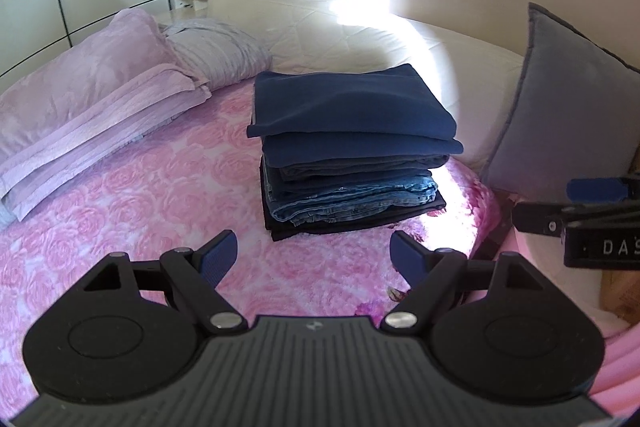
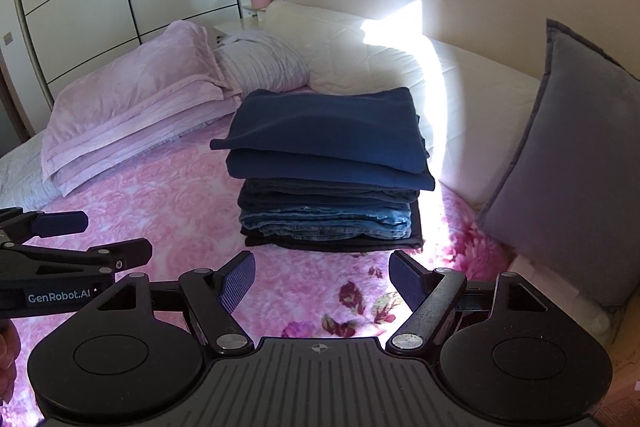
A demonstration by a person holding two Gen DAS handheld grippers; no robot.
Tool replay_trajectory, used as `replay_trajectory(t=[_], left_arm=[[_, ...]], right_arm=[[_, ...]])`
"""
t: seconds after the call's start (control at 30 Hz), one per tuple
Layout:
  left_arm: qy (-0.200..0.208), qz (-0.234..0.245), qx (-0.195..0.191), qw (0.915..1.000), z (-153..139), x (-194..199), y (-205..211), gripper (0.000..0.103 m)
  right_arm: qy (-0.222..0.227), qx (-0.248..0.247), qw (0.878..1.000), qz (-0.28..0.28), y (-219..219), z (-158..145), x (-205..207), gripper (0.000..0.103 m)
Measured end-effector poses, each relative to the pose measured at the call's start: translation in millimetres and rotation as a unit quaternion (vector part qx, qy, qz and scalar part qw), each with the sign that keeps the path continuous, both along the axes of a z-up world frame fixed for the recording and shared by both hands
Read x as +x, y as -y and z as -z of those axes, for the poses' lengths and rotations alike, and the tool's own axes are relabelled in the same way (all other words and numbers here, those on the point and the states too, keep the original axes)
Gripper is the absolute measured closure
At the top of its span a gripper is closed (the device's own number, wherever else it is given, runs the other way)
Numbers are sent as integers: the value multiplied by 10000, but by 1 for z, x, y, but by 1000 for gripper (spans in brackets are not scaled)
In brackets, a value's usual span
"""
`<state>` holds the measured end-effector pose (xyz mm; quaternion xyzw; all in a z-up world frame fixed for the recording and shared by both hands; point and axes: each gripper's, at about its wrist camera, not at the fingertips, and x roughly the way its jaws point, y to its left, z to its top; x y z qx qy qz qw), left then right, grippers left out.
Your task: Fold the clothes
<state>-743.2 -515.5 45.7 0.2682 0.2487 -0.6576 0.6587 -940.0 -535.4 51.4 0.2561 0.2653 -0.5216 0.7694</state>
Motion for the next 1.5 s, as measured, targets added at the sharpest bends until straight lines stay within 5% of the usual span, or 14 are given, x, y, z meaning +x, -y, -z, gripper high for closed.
replay_trajectory(t=[0.73, 1.5], left_arm=[[-83, -65, 141, 9998, 10, -17, 12, 22], [-234, 629, -8, 9977, 8, 58, 40, 22]], right_arm=[[4, 282, 9996, 0, 14, 16, -11, 26], [-221, 205, 9971, 704, 9, 17, 70, 26]])
